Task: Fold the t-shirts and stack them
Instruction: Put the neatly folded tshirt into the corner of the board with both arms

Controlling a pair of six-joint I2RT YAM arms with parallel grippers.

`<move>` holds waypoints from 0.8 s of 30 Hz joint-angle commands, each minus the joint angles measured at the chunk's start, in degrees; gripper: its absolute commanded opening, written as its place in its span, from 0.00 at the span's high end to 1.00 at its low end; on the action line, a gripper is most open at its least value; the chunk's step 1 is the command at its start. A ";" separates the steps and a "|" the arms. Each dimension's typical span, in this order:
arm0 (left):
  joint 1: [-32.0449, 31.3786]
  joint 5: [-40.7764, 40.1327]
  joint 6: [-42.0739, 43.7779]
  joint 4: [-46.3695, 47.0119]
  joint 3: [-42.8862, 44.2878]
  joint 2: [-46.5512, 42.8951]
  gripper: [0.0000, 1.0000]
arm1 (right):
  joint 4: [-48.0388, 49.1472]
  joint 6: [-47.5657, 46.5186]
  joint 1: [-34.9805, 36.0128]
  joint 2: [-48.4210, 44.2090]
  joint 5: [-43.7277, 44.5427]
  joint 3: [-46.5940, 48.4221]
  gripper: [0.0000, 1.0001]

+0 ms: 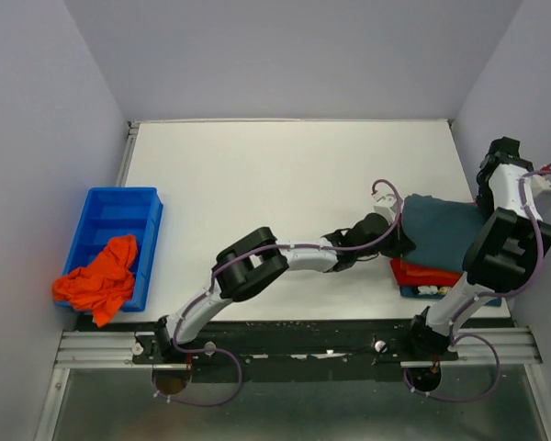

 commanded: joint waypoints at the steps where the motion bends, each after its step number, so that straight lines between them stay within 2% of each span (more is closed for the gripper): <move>1: 0.08 -4.32 6.96 -0.89 -4.91 -10.31 1.00 | 2.56 -2.83 1.99 -11.14 0.96 -3.33 0.99; 3: 0.08 -6.33 8.11 -0.72 -10.00 -15.13 1.00 | 9.75 -8.19 5.94 -16.60 -1.85 -7.19 0.99; 7: 2.70 -11.09 9.69 -0.55 -22.39 -24.71 1.00 | 21.28 -17.00 16.13 -23.64 -7.74 -13.27 0.84; 9: 5.17 -12.40 9.87 -1.59 -27.93 -29.55 1.00 | 23.66 -19.28 20.27 -24.44 -11.60 -13.71 0.83; 13: 9.04 -15.56 13.64 -5.89 -36.29 -38.52 0.99 | 29.63 -21.66 27.65 -25.84 -19.42 -15.64 0.73; 16: 11.32 -20.83 17.07 -11.60 -40.43 -43.80 0.94 | 36.75 -22.20 32.05 -28.83 -26.36 -20.56 0.57; 18: 14.74 -21.03 17.25 -13.64 -43.50 -47.22 0.79 | 40.71 -21.94 36.26 -30.15 -29.28 -23.20 0.30; 19: 17.19 -19.55 17.34 -13.03 -45.43 -48.81 0.63 | 41.51 -21.85 39.33 -30.33 -28.94 -23.99 0.08; 20: 19.66 -18.49 17.34 -12.07 -47.71 -50.39 0.45 | 42.04 -22.19 42.14 -30.25 -28.76 -24.44 0.00; 21: 21.68 -18.13 17.08 -11.36 -49.56 -52.23 0.26 | 42.48 -22.72 44.96 -30.07 -28.58 -25.05 0.00; 22: 23.88 -18.04 16.82 -11.18 -51.32 -53.29 0.14 | 43.35 -22.81 47.60 -30.07 -28.67 -26.19 0.00; 23: 25.55 -17.69 16.81 -11.27 -52.47 -54.52 0.04 | 45.36 -23.25 49.36 -30.59 -29.10 -27.94 0.00; 24: 27.05 -17.77 17.16 -11.18 -54.04 -55.58 0.01 | 47.30 -23.51 50.95 -31.38 -29.80 -30.04 0.00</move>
